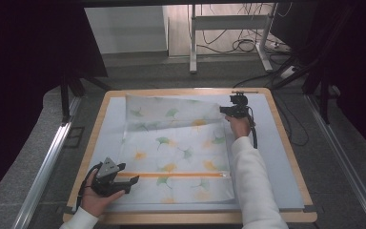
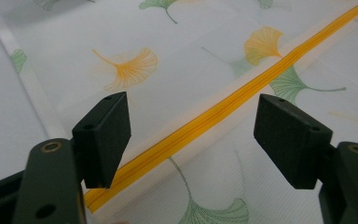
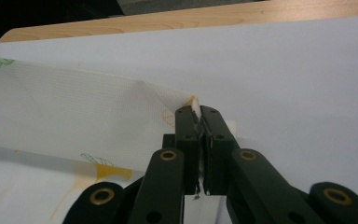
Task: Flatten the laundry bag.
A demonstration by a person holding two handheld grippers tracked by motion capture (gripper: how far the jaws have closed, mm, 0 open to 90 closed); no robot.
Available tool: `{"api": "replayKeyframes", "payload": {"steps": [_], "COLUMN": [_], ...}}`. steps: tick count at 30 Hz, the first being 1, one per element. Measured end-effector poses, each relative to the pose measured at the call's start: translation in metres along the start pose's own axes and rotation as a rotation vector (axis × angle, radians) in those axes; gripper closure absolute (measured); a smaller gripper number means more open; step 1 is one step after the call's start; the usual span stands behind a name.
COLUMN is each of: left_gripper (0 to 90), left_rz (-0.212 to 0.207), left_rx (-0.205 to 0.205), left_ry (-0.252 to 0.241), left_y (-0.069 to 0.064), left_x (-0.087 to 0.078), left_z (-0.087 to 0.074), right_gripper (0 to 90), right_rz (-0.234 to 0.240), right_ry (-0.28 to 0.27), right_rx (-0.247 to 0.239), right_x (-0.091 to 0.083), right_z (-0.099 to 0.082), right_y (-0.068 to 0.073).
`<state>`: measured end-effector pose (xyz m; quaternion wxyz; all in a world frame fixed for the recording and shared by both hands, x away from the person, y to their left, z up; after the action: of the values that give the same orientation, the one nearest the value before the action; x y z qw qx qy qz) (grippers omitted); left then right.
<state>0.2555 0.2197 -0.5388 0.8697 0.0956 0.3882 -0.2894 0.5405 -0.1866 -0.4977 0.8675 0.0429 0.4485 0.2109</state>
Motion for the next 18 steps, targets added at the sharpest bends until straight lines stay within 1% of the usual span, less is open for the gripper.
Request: {"api": "replayKeyframes", "payload": {"steps": [1, 2, 3, 4, 6, 8, 9, 10, 12, 13, 14, 15, 16, 17, 18], "left_gripper": [27.2, 27.2, 27.2, 27.1, 27.1, 27.1, 27.1, 27.1, 27.2, 27.1, 27.1, 27.1, 27.1, 27.1, 27.1], "left_rz": [0.000, 0.000, -0.002, -0.003, -0.004, -0.004, -0.005, -0.006, -0.006, -0.006, -0.005, -0.005, -0.005, -0.005, -0.005], "left_rx": [-0.001, -0.001, 0.000, 0.001, 0.003, 0.006, 0.007, 0.007, 0.009, 0.009, 0.012, 0.012, 0.015, 0.015, 0.017], "left_ry": [-0.002, -0.002, -0.003, -0.003, -0.003, -0.006, -0.007, -0.010, -0.010, -0.010, -0.010, -0.010, -0.012, -0.012, -0.011], "left_y": [0.000, 0.000, 0.001, 0.000, 0.000, 0.000, 0.000, 0.000, -0.001, -0.001, -0.001, -0.001, -0.002, -0.002, -0.002], "left_x": [0.000, 0.000, 0.000, 0.000, 0.000, -0.001, -0.002, -0.002, -0.002, -0.002, -0.002, -0.002, -0.002, -0.002, -0.002], "left_z": [0.000, 0.000, 0.000, 0.000, 0.000, 0.000, 0.000, 0.000, 0.000, 0.000, 0.000, 0.000, 0.001, 0.001, 0.002], "right_gripper": [85.2, 85.2, 84.9, 83.6, 78.0, 64.3, 54.6, 49.9, 39.5, 39.5, 37.7, 37.7, 37.7, 37.7, 37.9], "right_rz": [-0.010, -0.010, -0.013, -0.017, -0.028, -0.054, -0.074, -0.087, -0.128, -0.128, -0.136, -0.136, -0.108, -0.108, -0.098], "right_ry": [0.004, 0.004, -0.005, -0.002, -0.004, -0.016, -0.032, -0.043, -0.072, -0.072, -0.086, -0.086, -0.085, -0.085, -0.081], "right_rx": [0.001, 0.001, 0.000, 0.002, 0.004, -0.005, -0.003, -0.003, -0.012, -0.012, -0.025, -0.025, -0.048, -0.048, -0.059], "right_x": [0.004, 0.004, 0.007, 0.010, 0.013, 0.016, 0.016, 0.015, 0.008, 0.008, 0.001, 0.001, -0.005, -0.005, -0.008], "right_z": [0.004, 0.004, 0.006, 0.007, 0.009, 0.010, 0.011, 0.012, 0.013, 0.013, 0.013, 0.013, 0.010, 0.010, 0.008], "right_y": [-0.001, -0.001, -0.002, -0.003, -0.004, -0.005, -0.006, -0.006, -0.005, -0.005, -0.004, -0.004, -0.002, -0.002, -0.001]}}
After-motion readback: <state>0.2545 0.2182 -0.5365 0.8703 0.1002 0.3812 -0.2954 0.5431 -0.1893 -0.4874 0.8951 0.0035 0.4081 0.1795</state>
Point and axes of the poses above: each handheld gripper's, and its own axes: x roughly forward along the jaws, z roughly out of its top, y roughly to its left, the point moved 2 cm from there along x, roughly forward along the jaws, and after that the axes turned 9 degrees about y, right-handed, at the moved point
